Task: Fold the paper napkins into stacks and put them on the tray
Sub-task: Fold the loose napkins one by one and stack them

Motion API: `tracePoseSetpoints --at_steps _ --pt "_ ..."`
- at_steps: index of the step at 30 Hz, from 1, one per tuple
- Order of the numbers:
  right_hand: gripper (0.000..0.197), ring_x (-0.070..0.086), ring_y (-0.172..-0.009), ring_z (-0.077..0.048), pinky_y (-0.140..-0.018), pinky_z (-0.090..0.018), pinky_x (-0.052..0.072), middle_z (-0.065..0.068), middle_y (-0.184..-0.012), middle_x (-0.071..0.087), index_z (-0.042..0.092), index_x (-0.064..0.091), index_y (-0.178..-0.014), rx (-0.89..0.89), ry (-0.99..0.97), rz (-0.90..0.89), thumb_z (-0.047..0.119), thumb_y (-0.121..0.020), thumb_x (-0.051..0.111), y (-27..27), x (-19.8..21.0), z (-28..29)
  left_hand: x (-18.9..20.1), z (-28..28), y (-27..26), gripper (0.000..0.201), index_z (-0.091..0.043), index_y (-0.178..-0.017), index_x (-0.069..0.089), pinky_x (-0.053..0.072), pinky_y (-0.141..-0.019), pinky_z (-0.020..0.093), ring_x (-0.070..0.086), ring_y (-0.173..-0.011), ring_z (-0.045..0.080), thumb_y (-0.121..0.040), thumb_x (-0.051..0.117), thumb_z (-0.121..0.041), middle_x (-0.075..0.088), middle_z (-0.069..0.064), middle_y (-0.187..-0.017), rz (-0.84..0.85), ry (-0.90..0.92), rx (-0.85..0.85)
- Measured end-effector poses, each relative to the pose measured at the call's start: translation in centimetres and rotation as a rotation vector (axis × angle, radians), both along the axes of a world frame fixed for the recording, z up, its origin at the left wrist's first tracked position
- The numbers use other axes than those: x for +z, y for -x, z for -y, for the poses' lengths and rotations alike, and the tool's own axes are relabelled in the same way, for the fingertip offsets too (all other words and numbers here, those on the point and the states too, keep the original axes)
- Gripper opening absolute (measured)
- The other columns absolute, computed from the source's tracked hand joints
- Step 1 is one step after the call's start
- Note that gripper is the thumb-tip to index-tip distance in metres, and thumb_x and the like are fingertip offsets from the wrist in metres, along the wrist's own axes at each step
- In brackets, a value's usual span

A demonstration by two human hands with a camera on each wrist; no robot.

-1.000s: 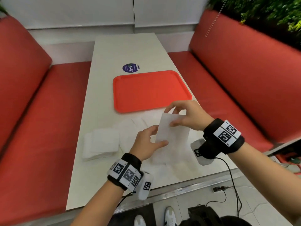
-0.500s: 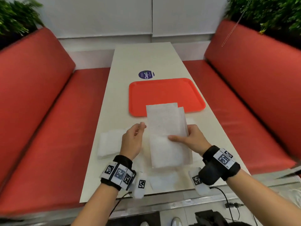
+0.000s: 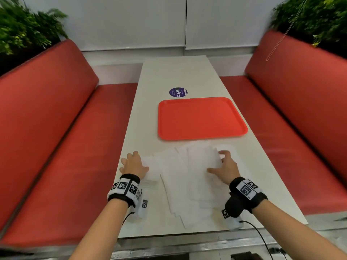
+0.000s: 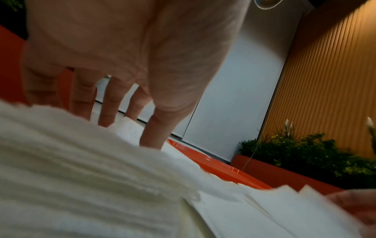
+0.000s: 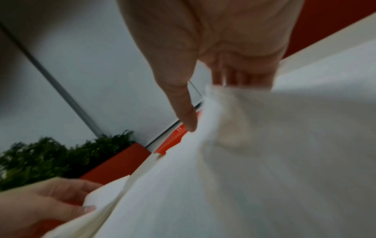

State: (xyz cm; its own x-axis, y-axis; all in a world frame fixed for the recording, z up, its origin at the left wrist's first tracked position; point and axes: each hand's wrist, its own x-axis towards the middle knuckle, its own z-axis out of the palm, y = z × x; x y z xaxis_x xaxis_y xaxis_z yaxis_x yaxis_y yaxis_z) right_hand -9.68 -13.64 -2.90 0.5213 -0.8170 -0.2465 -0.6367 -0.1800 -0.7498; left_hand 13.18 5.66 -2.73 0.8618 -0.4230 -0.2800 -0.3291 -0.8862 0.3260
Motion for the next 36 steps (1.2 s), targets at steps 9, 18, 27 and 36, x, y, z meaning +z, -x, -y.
tracePoseSetpoints --at_steps 9,18,27,36 --pt "0.027 0.058 -0.096 -0.018 -0.082 -0.025 0.044 -0.004 -0.11 0.059 0.019 0.064 -0.107 0.529 0.017 0.024 0.025 -0.083 0.074 -8.4 1.3 -6.4 -0.6 -1.9 -0.6 0.047 -0.017 -0.134 0.05 0.039 -0.099 0.046 0.041 -0.123 0.031 -0.089 0.061 -0.008 0.048 0.008 -0.133 0.051 0.315 0.004" --pt "0.019 0.055 -0.081 -0.013 -0.072 -0.02 0.041 0.001 -0.089 0.06 0.015 0.073 -0.102 0.547 -0.11 0.011 0.017 -0.084 0.072 -13.2 0.4 -10.0 0.4 -3.9 -1.6 0.035 -0.009 -0.119 0.059 0.04 -0.082 0.025 0.052 -0.095 0.021 -0.087 0.06 0.004 0.054 0.009 -0.107 -0.058 0.623 0.066" --pt "0.028 0.054 -0.08 -0.015 -0.066 -0.018 0.042 0.006 -0.077 0.052 0.012 0.069 -0.11 0.584 -0.101 -0.056 0.017 -0.083 0.073 -14.3 -0.2 -11.1 -1.0 -5.0 -2.7 0.037 -0.008 -0.119 0.056 0.042 -0.089 0.031 0.052 -0.103 0.029 -0.084 0.066 0.0 0.053 0.018 -0.115 -0.054 0.49 0.105" --pt "0.027 0.055 -0.087 -0.014 -0.077 -0.025 0.041 0.0 -0.101 0.057 0.022 0.066 -0.11 0.303 -0.089 0.032 0.027 -0.084 0.072 -6.5 1.8 -5.4 1.8 -1.7 1.4 0.031 -0.013 -0.123 0.054 0.037 -0.092 0.031 0.041 -0.117 0.031 -0.093 0.056 -0.008 0.039 0.013 -0.128 0.068 0.474 -0.056"
